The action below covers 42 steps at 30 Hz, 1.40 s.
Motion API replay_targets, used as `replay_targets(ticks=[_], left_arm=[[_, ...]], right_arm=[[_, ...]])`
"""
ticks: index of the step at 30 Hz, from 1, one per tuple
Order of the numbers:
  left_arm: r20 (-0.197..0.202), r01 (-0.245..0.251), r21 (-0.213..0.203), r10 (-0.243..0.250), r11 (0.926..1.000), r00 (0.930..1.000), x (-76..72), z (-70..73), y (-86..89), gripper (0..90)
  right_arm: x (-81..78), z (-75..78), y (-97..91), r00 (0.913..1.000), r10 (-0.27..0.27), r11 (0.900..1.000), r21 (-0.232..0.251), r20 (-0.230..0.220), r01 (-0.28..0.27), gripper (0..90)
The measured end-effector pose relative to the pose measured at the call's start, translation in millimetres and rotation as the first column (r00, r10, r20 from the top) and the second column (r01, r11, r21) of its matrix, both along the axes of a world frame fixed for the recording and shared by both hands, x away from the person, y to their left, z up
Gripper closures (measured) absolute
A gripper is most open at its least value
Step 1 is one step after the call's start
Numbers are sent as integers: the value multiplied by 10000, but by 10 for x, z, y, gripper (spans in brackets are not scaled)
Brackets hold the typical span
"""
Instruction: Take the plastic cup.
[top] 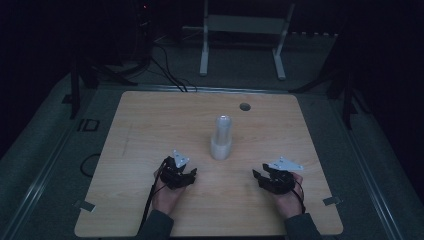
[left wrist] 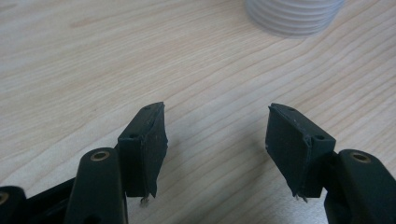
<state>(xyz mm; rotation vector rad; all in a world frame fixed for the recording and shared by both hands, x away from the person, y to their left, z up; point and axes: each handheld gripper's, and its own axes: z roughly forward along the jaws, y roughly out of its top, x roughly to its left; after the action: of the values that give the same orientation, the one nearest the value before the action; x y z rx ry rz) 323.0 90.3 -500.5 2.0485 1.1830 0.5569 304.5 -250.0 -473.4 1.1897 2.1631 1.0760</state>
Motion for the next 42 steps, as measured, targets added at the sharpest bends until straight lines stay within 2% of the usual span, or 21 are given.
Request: replay_targets(ticks=[4, 7, 12, 19, 23, 27, 33, 39, 42], left_arm=[[8, 87, -94, -87, 9999, 10000, -14, 9, -3, 394], [60, 128, -435, -125, 9990, 9999, -33, 31, 8, 405], [218, 165, -671, -150, 9976, 9996, -42, 75, 19, 407], [222, 608, -930, -590, 9938, 9980, -22, 146, 7, 445], [363, 729, -912, -699, 9932, 9969, -8, 195, -11, 444], [306, 937, -1035, -910, 9902, 9954, 16, 229, -21, 452], [471, 1056, -1104, -1010, 9883, 9938, 30, 265, -47, 453], [812, 1278, -960, -1202, 9871, 9894, 56, 316, -109, 432], [745, 1359, -978, -1289, 9859, 9889, 82, 336, -127, 431]], right_arm=[[-6, 7, 1, 10000, 49, 10000, 60, -13, -49, 489], [-11, 17, 9, 9999, 92, 9999, 78, 42, -92, 477], [-7, 33, 22, 10000, 10, 10000, -59, 25, -10, 477], [1, 74, 23, 9999, 126, 9999, -37, 58, -126, 481], [12, 114, 41, 9998, 166, 9999, -18, 83, -165, 445], [30, 166, 72, 9995, 248, 9997, -32, 210, -247, 443], [63, 215, 103, 9991, 321, 9995, -58, 292, -320, 441], [90, 246, 114, 9987, 359, 9993, 43, 354, -361, 432], [103, 266, 126, 9986, 350, 9993, 79, 387, -354, 427]])
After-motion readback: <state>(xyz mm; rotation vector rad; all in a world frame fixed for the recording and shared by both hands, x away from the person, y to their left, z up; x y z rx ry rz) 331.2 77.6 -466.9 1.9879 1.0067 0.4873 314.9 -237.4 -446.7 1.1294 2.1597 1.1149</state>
